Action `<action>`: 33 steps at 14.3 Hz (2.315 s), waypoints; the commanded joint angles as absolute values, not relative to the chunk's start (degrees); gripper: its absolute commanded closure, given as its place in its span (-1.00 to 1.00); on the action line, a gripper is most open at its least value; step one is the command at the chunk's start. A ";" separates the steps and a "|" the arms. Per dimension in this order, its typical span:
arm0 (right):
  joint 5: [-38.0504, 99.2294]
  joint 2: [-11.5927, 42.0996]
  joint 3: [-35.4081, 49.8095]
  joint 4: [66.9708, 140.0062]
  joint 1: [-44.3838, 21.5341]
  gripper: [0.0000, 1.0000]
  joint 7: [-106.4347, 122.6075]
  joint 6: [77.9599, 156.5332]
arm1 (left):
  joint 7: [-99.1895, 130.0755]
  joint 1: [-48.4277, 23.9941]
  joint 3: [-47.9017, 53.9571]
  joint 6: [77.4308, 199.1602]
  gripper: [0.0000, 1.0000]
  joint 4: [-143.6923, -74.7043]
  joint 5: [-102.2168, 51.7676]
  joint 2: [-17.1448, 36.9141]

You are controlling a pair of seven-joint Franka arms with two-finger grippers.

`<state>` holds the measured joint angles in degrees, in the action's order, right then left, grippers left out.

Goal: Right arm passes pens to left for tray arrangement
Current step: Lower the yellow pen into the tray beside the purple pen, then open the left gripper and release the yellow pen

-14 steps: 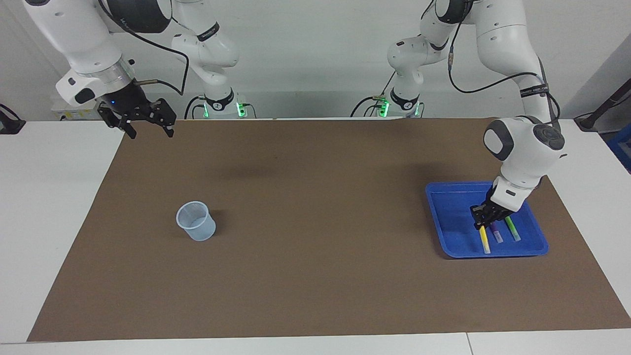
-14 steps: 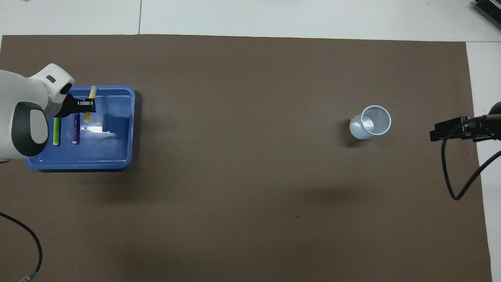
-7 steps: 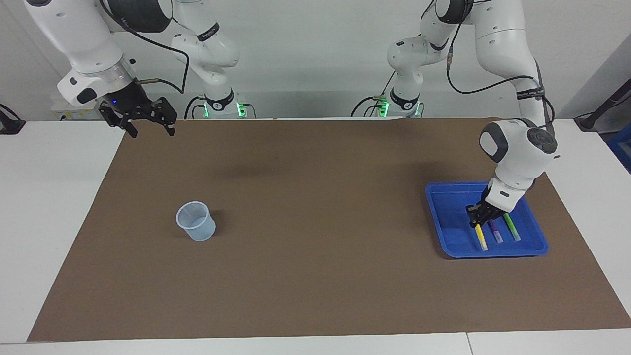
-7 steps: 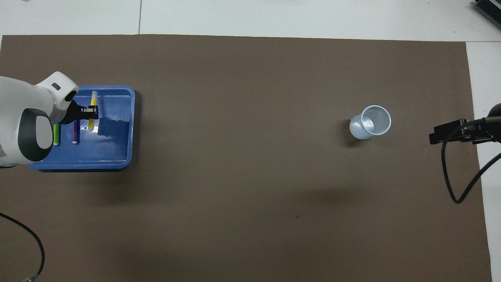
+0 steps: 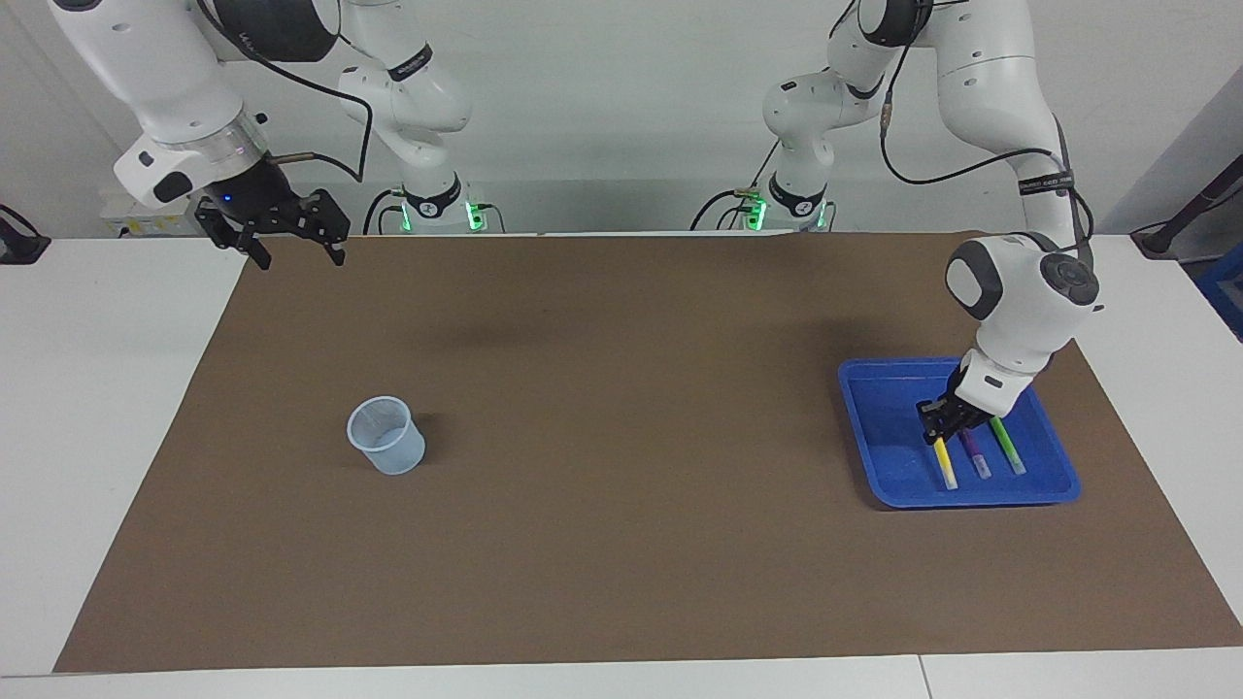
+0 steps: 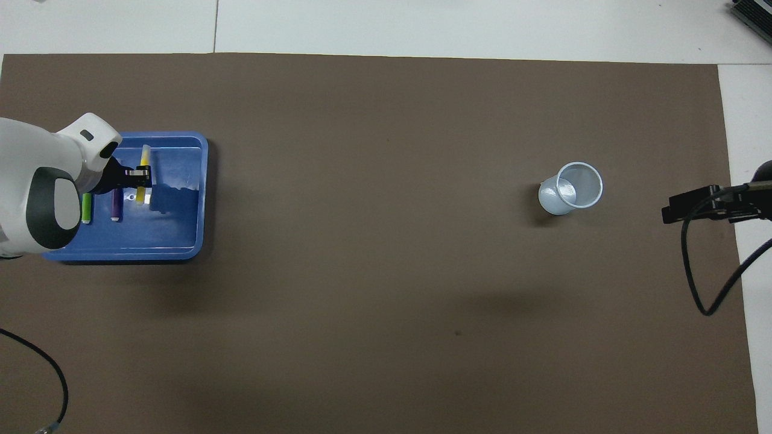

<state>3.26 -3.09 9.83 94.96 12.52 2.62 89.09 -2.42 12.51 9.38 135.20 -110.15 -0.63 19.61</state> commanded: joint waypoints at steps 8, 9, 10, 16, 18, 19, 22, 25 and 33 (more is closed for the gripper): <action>3.43 -5.18 9.93 97.91 13.62 -1.00 1.50 89.47 | -2.99 12.66 9.40 139.04 0.28 -116.10 0.62 16.87; 3.43 -5.79 9.93 99.04 13.62 -1.00 1.49 89.91 | -2.99 12.66 9.40 138.96 0.26 -116.10 0.62 16.87; 3.43 -5.97 9.93 99.31 13.62 -1.00 1.58 90.87 | -2.99 12.66 9.40 138.96 0.20 -116.10 0.62 16.87; 3.43 -5.80 9.93 99.05 13.27 -1.00 1.67 90.88 | -2.55 12.39 9.40 138.08 0.00 -114.09 0.53 17.14; 3.51 -5.80 9.67 98.96 13.80 -1.00 2.54 90.44 | -2.46 12.13 9.40 135.72 -0.09 -112.07 0.53 17.14; 3.52 -5.89 9.58 99.05 13.97 -1.00 3.24 90.18 | -2.46 11.95 9.40 134.14 -0.13 -110.93 0.44 16.96; 3.52 -5.89 9.67 99.05 13.72 -1.00 4.31 90.35 | -0.19 11.87 9.49 129.12 -0.82 -108.90 0.44 15.48; 3.52 -5.98 9.93 99.40 13.54 -1.00 4.48 90.97 | 0.17 11.08 9.40 124.65 -1.00 -108.72 0.44 12.32; 3.52 -5.98 10.02 99.05 13.62 -1.00 4.57 90.35 | 2.18 9.76 9.58 108.74 -1.00 -105.91 -0.09 3.52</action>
